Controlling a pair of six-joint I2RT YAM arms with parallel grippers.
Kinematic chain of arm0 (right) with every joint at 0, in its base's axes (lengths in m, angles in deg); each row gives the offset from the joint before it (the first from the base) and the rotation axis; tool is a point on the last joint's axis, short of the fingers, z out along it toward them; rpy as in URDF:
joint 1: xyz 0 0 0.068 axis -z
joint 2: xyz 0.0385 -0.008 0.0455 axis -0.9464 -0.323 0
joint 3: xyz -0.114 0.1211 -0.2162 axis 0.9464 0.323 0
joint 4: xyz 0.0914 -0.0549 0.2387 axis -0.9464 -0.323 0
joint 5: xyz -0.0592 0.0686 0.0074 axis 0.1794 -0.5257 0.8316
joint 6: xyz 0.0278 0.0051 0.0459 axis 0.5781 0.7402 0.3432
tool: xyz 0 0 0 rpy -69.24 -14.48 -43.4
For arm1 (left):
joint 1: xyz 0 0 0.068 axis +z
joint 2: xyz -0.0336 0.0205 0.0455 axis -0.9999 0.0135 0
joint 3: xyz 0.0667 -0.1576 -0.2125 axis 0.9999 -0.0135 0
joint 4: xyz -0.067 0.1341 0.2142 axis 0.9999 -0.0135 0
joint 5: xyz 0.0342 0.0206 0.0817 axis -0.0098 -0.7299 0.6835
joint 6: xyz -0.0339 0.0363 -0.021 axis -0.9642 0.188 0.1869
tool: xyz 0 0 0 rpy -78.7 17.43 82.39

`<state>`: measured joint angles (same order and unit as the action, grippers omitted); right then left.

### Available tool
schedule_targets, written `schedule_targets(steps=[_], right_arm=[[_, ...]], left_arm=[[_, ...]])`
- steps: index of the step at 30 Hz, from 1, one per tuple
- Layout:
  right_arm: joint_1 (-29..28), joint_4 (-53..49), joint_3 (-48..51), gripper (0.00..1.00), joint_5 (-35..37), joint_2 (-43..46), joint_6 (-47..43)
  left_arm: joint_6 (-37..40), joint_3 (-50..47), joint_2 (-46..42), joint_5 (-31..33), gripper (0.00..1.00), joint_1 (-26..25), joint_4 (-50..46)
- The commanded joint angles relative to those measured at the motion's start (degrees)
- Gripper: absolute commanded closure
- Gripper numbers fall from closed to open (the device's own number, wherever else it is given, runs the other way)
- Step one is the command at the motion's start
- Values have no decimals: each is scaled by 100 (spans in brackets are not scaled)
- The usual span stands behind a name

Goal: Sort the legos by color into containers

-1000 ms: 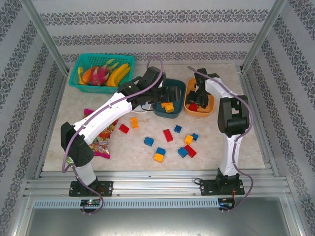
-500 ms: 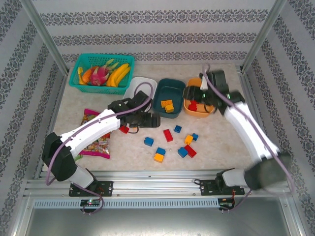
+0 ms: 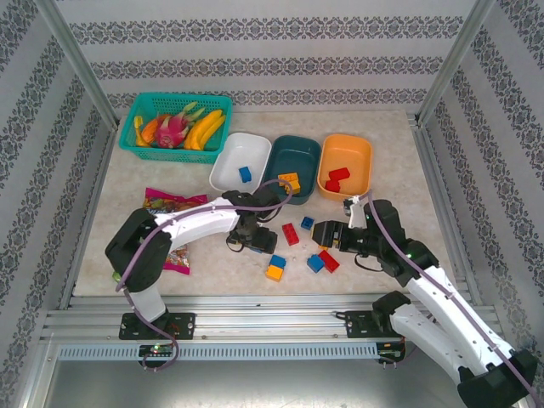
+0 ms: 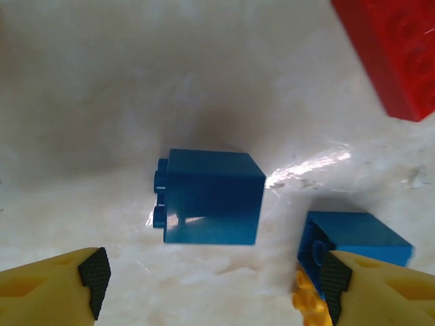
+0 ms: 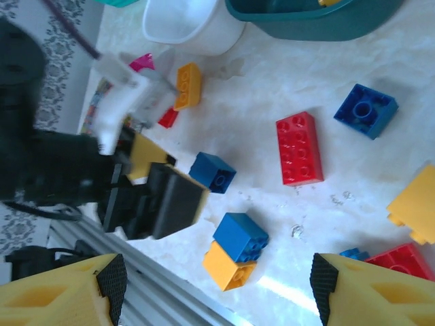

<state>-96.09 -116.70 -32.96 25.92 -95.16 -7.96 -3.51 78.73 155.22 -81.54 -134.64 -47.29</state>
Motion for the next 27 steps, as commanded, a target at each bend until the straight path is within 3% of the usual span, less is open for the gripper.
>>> schedule_targets(steps=[1,4,12,19,27], right_arm=[[-65,-126,65,27,-143,127,206],[-65,-221,37,27,-89,141,198],[-74,-284,-32,27,-76,-16,189],[-149,-271,-238,28,-107,-157,25],[-703,863,-760,29,309,-717,281]], left_arm=[[330,230,196,82,20,-47,41],[356,266,388,-8,26,-47,134],[276,264,591,192,53,-47,180],[164,756,185,608,59,10,-350],[190,2180,200,856,60,1077,-1383]])
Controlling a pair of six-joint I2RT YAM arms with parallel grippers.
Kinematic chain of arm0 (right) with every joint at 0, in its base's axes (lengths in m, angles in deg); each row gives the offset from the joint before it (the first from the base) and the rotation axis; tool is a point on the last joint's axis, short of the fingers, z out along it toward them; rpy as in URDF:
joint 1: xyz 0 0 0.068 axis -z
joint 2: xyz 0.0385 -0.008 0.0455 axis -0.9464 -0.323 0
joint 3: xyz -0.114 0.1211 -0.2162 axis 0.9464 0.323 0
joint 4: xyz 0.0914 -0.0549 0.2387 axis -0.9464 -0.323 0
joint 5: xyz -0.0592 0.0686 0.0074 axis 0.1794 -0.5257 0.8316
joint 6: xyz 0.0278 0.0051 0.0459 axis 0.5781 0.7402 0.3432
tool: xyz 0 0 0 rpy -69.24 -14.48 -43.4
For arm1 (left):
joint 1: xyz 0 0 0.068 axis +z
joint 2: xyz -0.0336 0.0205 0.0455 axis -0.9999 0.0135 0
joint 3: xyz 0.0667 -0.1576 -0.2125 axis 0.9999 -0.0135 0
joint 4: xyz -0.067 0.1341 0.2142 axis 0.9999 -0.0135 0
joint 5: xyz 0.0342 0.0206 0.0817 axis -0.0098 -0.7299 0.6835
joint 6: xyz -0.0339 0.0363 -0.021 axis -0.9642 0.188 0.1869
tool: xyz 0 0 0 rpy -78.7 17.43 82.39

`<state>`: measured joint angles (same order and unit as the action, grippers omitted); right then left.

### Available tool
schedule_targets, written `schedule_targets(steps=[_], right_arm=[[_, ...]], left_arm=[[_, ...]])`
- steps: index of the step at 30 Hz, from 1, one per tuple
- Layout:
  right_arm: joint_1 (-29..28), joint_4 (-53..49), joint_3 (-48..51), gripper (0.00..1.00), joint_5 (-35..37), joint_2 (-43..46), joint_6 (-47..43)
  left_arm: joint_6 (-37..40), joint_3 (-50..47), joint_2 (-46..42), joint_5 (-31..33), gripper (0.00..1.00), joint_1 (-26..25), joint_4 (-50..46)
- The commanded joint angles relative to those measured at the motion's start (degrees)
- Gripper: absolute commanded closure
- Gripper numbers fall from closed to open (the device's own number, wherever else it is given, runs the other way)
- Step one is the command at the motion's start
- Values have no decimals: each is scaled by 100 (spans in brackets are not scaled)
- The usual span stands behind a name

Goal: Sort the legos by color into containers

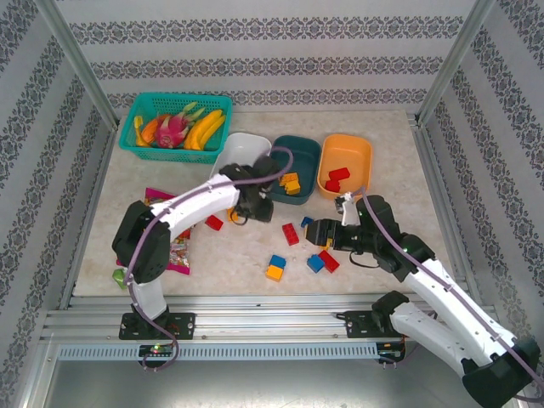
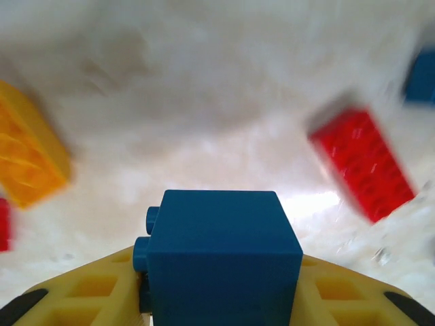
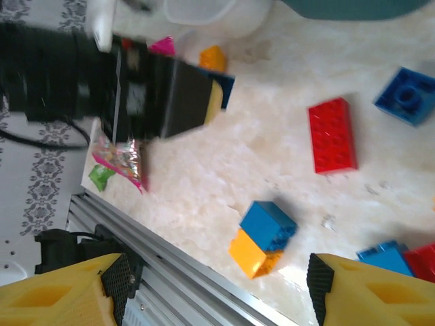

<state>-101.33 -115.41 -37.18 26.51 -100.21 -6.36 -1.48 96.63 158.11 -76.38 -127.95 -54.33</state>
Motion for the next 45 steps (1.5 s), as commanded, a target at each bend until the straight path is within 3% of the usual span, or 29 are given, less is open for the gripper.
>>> schedule_targets(steps=[1,6,12,20,22,25,32,38,45], right_arm=[[-244,920,-404,29,327,-329,171],[-400,1981,-820,28,741,-1115,615],[-443,1951,-1707,28,805,-2111,728],[-462,1795,-1833,28,758,-2309,678],[-463,1750,-1742,28,787,-2258,684],[-458,1710,-1642,28,828,-2187,699],[-443,1383,-1774,28,919,-2185,471],[-436,802,-2187,29,1077,-2246,-22],[-524,196,-2424,29,1352,-2160,-599]], left_arm=[[7,510,-33,396,60,531,-722],[68,1266,574,568,60,1130,-921],[114,2217,1661,865,60,1468,-1192],[149,3001,2667,1022,56,1622,-1408],[137,3085,2788,1031,52,1637,-1463],[135,3125,2855,971,36,1635,-1462],[170,3544,2724,944,28,1640,-1624],[-67,3577,1758,833,26,1640,-1626],[-697,1908,-150,277,26,1597,-1096]])
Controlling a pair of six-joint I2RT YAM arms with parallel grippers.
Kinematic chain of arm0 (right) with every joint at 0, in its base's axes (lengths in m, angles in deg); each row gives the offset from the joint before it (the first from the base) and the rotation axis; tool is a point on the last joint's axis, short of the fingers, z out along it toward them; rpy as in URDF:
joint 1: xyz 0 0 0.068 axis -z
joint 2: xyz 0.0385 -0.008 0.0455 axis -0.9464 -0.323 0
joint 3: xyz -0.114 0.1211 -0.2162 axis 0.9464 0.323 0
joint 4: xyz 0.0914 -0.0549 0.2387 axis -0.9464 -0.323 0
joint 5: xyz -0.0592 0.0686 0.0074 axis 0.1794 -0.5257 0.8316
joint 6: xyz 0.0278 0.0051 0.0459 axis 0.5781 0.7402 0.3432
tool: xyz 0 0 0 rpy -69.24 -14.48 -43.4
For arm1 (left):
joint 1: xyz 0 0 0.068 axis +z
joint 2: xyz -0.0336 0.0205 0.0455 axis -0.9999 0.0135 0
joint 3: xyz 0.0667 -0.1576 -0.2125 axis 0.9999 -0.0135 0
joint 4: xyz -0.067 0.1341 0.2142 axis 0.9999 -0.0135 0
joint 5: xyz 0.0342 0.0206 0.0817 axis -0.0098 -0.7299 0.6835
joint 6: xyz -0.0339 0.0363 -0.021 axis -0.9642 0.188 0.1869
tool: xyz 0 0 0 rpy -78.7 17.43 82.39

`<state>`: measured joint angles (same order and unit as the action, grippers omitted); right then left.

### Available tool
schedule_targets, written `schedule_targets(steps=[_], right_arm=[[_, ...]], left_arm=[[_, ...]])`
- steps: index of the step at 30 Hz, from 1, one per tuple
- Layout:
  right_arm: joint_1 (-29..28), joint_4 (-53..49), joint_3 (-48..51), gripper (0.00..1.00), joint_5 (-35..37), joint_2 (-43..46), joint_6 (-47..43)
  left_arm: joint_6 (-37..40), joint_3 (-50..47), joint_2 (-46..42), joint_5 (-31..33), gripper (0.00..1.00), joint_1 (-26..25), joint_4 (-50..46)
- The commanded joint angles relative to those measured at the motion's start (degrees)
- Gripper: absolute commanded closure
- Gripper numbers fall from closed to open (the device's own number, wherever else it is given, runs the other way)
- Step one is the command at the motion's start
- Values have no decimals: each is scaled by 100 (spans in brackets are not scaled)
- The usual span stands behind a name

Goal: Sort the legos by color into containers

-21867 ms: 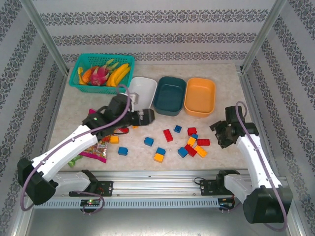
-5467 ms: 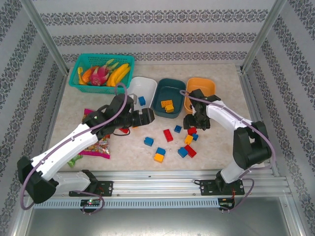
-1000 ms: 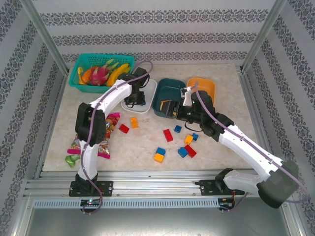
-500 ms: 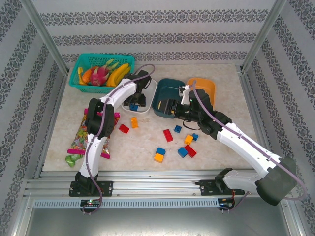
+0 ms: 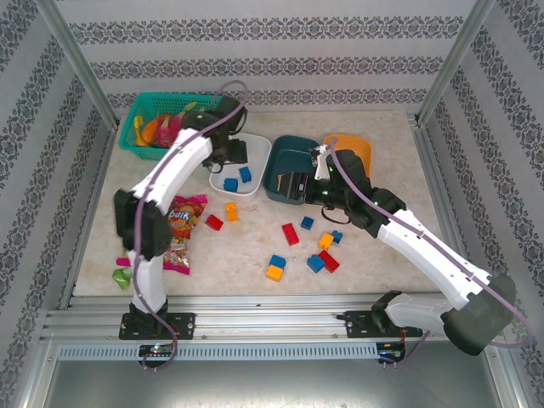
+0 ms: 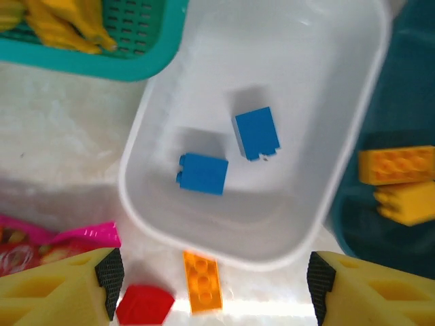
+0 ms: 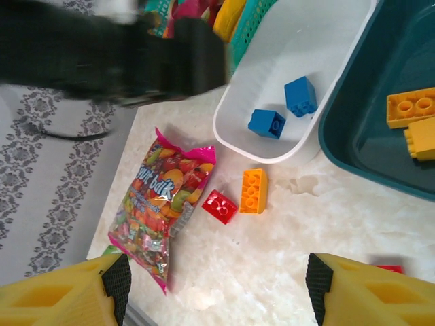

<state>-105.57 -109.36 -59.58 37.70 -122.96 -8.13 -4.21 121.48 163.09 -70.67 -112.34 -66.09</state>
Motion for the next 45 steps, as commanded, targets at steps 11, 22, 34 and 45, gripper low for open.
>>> schedule_targets(steps=[11,22,34,45], right_arm=[[-1120,-155,479,30,484,244,-831],[-1246,293,886,30,349,-15,-714],[-977,415,1177,29,232,146,-416],[-762,367,1251,29,147,250,-277]], left_arm=[[-1736,-3792,-1834,-892,33,-560,1873],[-1535,-3404,-450,-357,42,-707,1901],[-1630,-3010,310,56,42,-699,1522],[-1476,-2907,629,59,54,-681,1534]])
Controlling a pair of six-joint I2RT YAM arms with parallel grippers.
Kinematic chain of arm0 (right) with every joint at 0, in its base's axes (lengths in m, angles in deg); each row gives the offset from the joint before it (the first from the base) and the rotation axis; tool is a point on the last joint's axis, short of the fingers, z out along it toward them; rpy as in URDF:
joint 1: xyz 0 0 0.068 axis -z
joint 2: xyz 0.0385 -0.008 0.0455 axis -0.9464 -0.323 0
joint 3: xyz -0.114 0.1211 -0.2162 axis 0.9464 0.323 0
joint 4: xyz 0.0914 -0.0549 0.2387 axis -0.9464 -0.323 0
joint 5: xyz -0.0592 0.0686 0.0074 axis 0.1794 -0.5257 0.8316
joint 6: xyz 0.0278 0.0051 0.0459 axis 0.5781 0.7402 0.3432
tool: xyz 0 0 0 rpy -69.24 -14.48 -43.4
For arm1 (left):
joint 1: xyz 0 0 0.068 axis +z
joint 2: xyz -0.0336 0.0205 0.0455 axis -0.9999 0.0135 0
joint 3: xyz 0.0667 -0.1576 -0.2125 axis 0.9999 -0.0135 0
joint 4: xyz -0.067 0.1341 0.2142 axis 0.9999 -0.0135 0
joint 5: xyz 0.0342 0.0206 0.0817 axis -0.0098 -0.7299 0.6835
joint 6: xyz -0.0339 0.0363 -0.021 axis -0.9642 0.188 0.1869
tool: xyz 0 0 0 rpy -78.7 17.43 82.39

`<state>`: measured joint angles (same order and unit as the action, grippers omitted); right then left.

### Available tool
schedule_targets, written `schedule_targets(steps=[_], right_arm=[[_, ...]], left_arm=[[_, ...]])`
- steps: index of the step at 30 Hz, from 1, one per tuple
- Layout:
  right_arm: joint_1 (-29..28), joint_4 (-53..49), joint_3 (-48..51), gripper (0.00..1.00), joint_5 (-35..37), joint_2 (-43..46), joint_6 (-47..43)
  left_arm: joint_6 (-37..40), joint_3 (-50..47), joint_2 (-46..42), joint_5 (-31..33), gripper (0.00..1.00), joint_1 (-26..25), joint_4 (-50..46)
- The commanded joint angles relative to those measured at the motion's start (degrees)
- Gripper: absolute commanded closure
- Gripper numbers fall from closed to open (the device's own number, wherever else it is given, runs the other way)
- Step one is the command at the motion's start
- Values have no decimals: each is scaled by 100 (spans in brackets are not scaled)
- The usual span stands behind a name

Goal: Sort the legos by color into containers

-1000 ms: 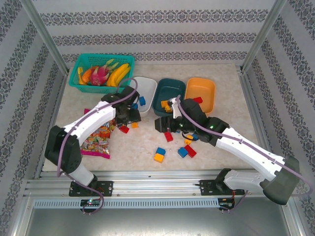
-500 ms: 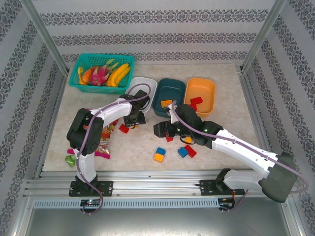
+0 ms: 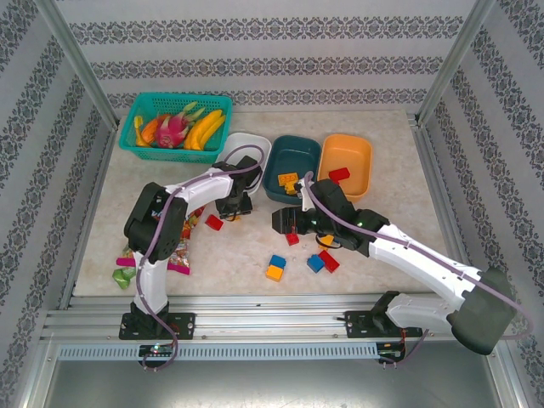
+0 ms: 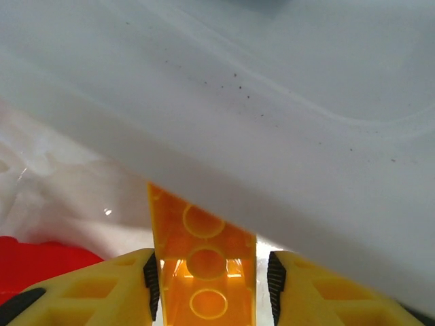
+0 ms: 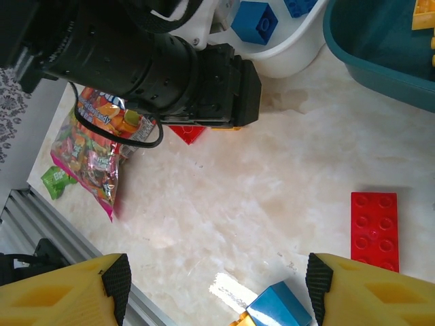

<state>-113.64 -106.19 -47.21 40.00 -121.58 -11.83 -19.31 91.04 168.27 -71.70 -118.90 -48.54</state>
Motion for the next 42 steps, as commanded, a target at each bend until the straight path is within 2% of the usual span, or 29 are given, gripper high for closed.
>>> schedule_targets(steps=[1,8,15,20,23,29,33,36,42], right_arm=[[50,45,8,29,-81,117,86],[95,-75,-71,29,36,210,98],[334,-510,-353,30,766,756,61],[670,-570,-453,30,1223,1051,249],[937,-641,-521,30,1381,1022,436],[1397,-659,-689,29,1316,822,542],[1563,-606,-671,29,1224,812,544],[1667,-606,-561,30,1117,876,651],[1824,-654,-259,29,932,1175,827]], left_arm=[[43,139,117,163,55,-33,-223],[91,93,-140,260,67,-52,-267],[-139,80,-1166,-97,67,-471,-860],[-61,879,-1396,-162,68,-869,-1315],[210,1746,-947,-193,68,-874,-1525],[621,3895,569,-274,69,-874,-2055],[911,5013,1383,-386,68,-869,-1963],[1214,5424,1791,-627,67,-865,-1534],[1397,5493,2299,-1159,67,-762,-478]])
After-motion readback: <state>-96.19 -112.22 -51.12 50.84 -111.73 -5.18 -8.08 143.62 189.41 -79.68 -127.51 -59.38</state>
